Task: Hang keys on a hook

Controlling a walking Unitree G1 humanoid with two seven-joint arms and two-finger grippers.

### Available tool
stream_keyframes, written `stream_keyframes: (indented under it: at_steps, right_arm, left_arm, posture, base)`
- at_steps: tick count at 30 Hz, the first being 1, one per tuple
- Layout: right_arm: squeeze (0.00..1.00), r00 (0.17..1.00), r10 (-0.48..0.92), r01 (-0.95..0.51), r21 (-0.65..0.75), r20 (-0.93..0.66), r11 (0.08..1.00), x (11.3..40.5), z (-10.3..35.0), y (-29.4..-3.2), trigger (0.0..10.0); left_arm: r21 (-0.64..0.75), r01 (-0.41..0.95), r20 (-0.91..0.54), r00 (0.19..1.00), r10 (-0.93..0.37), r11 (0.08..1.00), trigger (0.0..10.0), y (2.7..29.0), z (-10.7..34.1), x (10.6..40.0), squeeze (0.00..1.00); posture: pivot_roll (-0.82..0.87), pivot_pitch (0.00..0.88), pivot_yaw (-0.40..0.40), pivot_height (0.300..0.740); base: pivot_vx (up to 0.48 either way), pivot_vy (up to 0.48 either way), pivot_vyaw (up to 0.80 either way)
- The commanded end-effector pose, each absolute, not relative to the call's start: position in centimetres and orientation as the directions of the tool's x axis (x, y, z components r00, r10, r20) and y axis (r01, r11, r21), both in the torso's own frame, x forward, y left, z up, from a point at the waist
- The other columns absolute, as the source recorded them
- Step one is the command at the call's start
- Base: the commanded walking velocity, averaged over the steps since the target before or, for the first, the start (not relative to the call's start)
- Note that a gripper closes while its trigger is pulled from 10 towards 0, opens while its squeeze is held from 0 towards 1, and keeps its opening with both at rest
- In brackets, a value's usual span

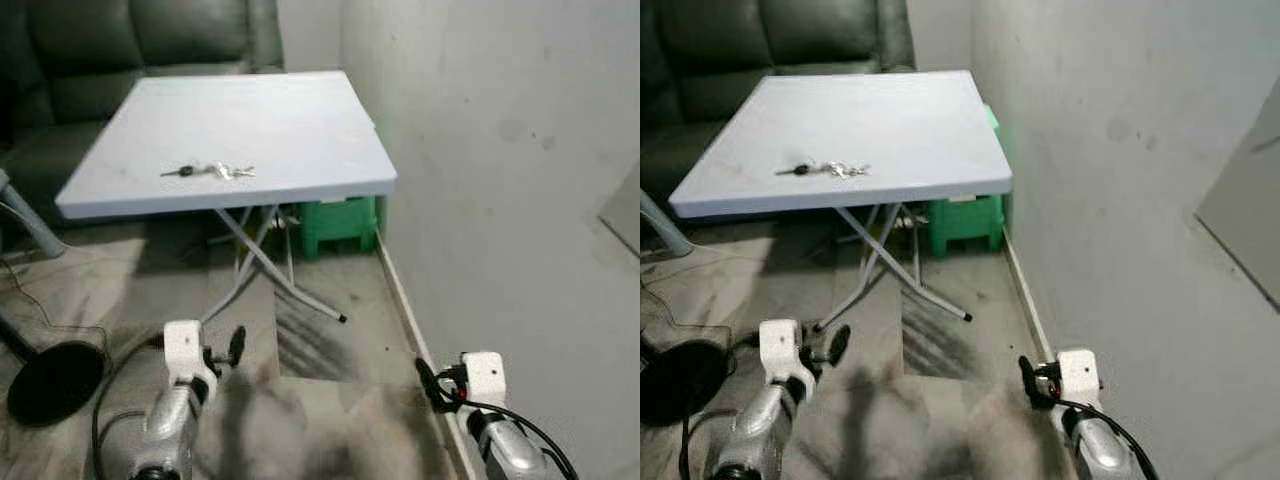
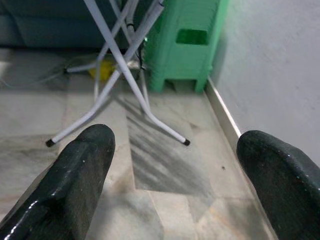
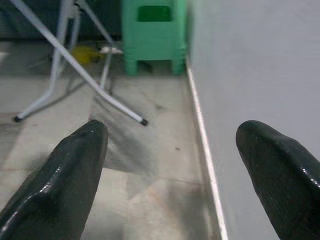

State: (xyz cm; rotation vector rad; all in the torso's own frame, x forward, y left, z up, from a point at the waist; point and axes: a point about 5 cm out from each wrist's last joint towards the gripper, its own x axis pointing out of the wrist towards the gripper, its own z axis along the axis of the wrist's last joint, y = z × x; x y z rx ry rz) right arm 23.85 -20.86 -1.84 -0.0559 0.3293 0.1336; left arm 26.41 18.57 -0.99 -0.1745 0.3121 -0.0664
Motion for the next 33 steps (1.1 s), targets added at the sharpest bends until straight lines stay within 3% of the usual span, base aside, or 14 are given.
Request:
stream_keyframes:
  at_steps: [1, 7, 33]
  right_arm:
    - [0.0, 0.939, 0.149, -0.164, -0.022, -0.309, 0.986, 24.25, -1.69, -19.69, 10.0]
    - [0.0, 0.941, 0.154, -0.153, 0.028, -0.301, 0.988, 24.26, -1.73, -19.4, 10.0]
    - [0.0, 0.934, 0.173, -0.18, 0.006, -0.311, 0.984, 24.24, -1.77, -19.31, 10.0]
  left_arm:
    - [-0.161, 0.028, -0.292, 0.953, -0.075, 0.987, 10.0, 19.56, -0.61, 26.66, 0.0]
    - [-0.158, 0.024, -0.295, 0.953, -0.071, 0.987, 10.0, 19.64, -0.69, 26.52, 0.0]
    - [-0.14, 0.021, -0.3, 0.952, -0.063, 0.99, 10.0, 19.88, -0.57, 26.67, 0.0]
  posture:
    - [-0.04, 0.0, 0.0, 0.74]
    - [-0.03, 0.0, 0.0, 0.74]
    - [-0.03, 0.0, 0.0, 0.74]
  base:
    - [0.0, 0.472, 0.0]
    - [0.0, 0.472, 0.0]
    - [0.0, 0.447, 0.0]
